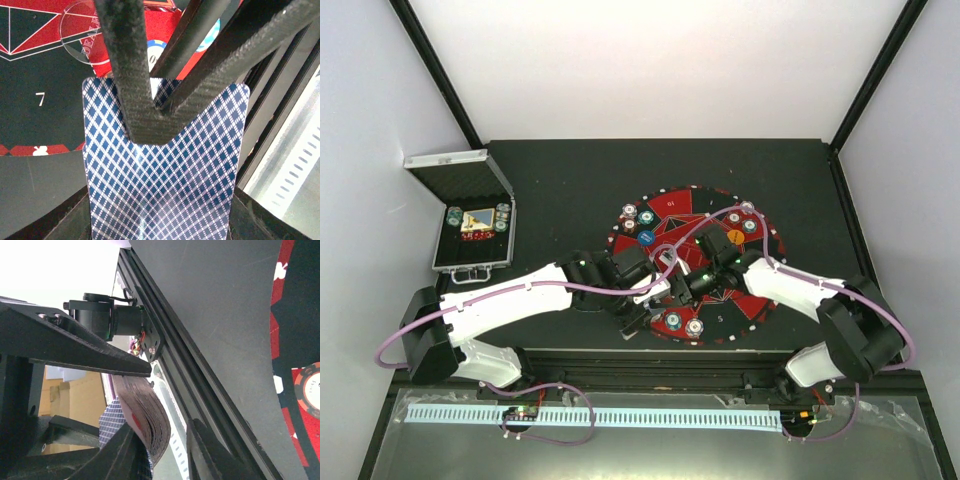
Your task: Distribute texas hold em gaming equipment
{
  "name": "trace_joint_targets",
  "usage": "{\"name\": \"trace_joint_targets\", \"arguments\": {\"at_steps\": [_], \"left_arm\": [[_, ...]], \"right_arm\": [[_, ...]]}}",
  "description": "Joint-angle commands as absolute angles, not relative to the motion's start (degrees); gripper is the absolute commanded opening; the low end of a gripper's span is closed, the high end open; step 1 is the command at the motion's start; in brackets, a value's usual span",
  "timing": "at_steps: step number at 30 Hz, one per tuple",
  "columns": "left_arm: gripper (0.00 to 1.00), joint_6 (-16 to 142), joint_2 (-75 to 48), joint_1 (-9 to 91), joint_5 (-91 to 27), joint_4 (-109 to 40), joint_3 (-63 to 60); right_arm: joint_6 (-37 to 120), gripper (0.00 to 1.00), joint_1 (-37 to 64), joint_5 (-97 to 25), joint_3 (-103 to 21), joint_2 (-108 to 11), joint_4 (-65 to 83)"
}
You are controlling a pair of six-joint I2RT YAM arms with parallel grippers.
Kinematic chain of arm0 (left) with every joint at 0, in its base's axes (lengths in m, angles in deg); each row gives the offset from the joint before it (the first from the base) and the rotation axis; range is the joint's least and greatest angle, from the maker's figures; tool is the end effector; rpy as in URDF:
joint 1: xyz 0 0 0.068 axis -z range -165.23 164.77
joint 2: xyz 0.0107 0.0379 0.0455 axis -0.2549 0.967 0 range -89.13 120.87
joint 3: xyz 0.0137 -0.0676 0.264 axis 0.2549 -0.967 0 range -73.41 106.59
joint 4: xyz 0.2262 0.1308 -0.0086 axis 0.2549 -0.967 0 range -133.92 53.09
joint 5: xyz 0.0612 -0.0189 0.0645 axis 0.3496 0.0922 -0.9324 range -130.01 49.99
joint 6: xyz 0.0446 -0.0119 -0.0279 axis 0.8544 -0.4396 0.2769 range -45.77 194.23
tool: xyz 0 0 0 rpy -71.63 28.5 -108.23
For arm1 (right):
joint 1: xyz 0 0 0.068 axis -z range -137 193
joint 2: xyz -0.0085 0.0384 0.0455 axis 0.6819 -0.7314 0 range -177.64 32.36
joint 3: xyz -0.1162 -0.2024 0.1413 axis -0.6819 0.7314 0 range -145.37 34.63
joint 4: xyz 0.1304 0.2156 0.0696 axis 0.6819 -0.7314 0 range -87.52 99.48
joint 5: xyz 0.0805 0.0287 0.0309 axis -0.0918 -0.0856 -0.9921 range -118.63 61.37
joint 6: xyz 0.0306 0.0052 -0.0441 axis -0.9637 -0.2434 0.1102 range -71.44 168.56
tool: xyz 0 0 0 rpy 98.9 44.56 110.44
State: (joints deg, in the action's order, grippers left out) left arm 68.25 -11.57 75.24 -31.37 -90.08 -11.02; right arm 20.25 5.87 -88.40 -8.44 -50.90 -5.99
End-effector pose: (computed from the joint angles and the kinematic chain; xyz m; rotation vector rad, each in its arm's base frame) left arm 0.1213 -0.2250 0.2636 1.3501 2.5309 -0.4820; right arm 0.1940 0.1854 0.1875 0.6436 -2.4931 -1.6490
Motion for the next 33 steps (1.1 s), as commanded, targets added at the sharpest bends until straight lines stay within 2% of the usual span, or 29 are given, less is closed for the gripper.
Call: {"name": "trace_joint_targets", "arguments": {"at_steps": [1,21,33], "left_arm": [[0.58,69.06,-13.61,75.59,-32.09,-90.99,-10.74],[0.56,68.87,-12.75,75.61,-33.93,-90.53,-12.07],[0.56,68.40,-12.10,75.14,-36.72,-90.15,-13.77]], "right_arm": [[20.84,0.26,6.92,-86.89,-8.79,-49.60,-8.28],[22.30,0.01,8.48,-85.73,-10.00,-46.15,-11.91],[24.63,0.01,12.98,-81.83,-11.10,-42.46,-16.65]]}}
